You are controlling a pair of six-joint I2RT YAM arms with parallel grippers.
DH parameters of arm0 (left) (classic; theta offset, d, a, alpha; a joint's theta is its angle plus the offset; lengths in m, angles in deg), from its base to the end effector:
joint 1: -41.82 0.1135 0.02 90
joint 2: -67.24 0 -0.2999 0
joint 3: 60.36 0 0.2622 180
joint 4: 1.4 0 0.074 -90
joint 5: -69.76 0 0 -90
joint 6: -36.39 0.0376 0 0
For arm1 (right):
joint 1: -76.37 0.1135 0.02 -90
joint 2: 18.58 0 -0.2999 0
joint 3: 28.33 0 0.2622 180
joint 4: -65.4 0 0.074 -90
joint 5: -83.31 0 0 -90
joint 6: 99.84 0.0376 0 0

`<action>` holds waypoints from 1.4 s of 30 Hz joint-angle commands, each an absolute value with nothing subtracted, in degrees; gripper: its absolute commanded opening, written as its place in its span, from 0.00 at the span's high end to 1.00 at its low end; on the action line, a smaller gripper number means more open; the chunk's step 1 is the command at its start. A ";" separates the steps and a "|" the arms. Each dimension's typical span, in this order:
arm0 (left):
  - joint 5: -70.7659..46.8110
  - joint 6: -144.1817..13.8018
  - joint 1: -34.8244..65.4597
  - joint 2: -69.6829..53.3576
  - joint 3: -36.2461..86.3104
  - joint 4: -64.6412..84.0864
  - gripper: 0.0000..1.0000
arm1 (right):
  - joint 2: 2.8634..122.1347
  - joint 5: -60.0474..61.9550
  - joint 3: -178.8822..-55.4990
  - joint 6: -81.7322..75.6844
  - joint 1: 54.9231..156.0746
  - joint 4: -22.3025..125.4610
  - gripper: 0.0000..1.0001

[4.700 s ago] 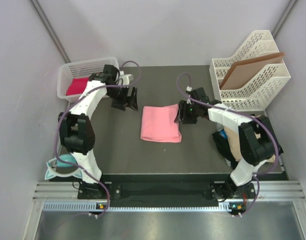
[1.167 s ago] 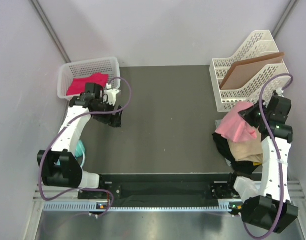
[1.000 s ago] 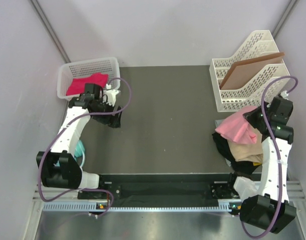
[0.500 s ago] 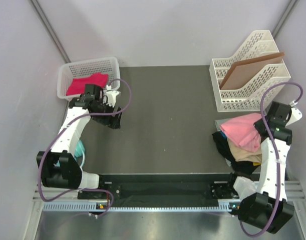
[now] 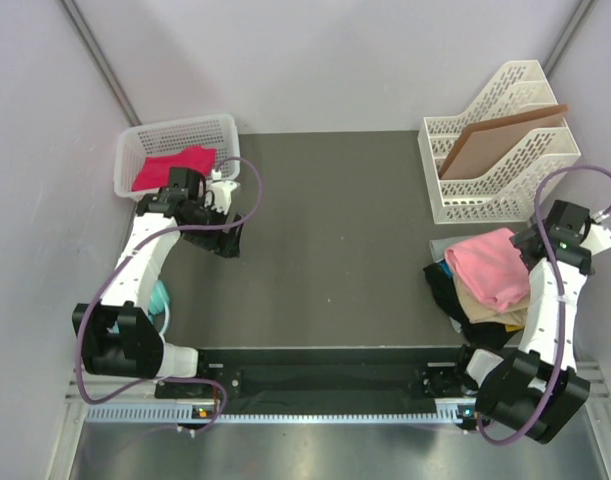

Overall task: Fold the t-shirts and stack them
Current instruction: Put the neatly folded tshirt into the corner of the board with the right arm

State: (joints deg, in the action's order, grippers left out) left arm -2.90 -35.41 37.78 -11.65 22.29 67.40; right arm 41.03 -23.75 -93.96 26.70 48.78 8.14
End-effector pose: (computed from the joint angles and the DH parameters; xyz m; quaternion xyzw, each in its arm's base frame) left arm 0.2688 -0.0302 0.3253 0.2181 0.9408 -0.1197 0.2301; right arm 0.1703 -0.1014 0.3140 0.5370 0.7645 -0.1139 0.3381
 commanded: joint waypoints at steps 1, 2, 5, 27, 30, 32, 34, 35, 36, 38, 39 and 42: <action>-0.03 -35.68 38.13 -9.40 20.64 69.04 0.13 | 41.18 -27.94 -100.43 27.69 47.90 5.77 0.07; 0.24 -35.42 38.04 -9.22 20.02 69.22 0.13 | 40.92 -28.74 -101.23 28.13 47.81 4.29 0.07; -0.63 -34.98 38.04 -8.78 17.99 69.13 0.13 | 39.17 -28.49 -104.65 28.83 47.90 2.08 0.07; -5.03 -36.12 38.04 -10.19 17.64 67.55 0.13 | 41.53 -3.44 -82.42 32.70 48.16 17.28 0.10; -5.47 -36.38 38.04 -10.01 17.38 67.02 0.13 | 40.92 0.32 -85.92 30.77 48.16 16.93 0.10; -5.74 -36.91 38.04 -9.84 17.46 66.67 0.13 | 37.94 2.96 -87.87 29.19 48.42 18.42 0.10; -6.26 -37.79 38.04 -9.75 17.90 66.06 0.13 | 34.96 9.29 -90.41 28.05 49.21 21.48 0.12; -6.44 -38.75 38.04 -9.75 18.25 65.62 0.13 | 34.77 9.92 -91.82 27.78 51.91 21.85 0.12; -6.61 -39.37 38.04 -9.75 18.86 65.35 0.12 | 34.59 11.06 -94.44 27.34 53.59 22.37 0.13; -6.79 -40.94 38.04 -9.49 19.48 64.65 0.11 | 34.33 11.33 -96.57 26.20 59.11 24.92 0.13; -6.88 -41.30 38.04 -9.49 20.18 64.04 0.11 | 34.24 11.68 -98.14 25.59 61.32 26.23 0.13; -7.23 -42.27 38.04 -9.40 21.32 63.42 0.10 | 35.64 9.32 -101.22 23.74 70.11 28.70 0.07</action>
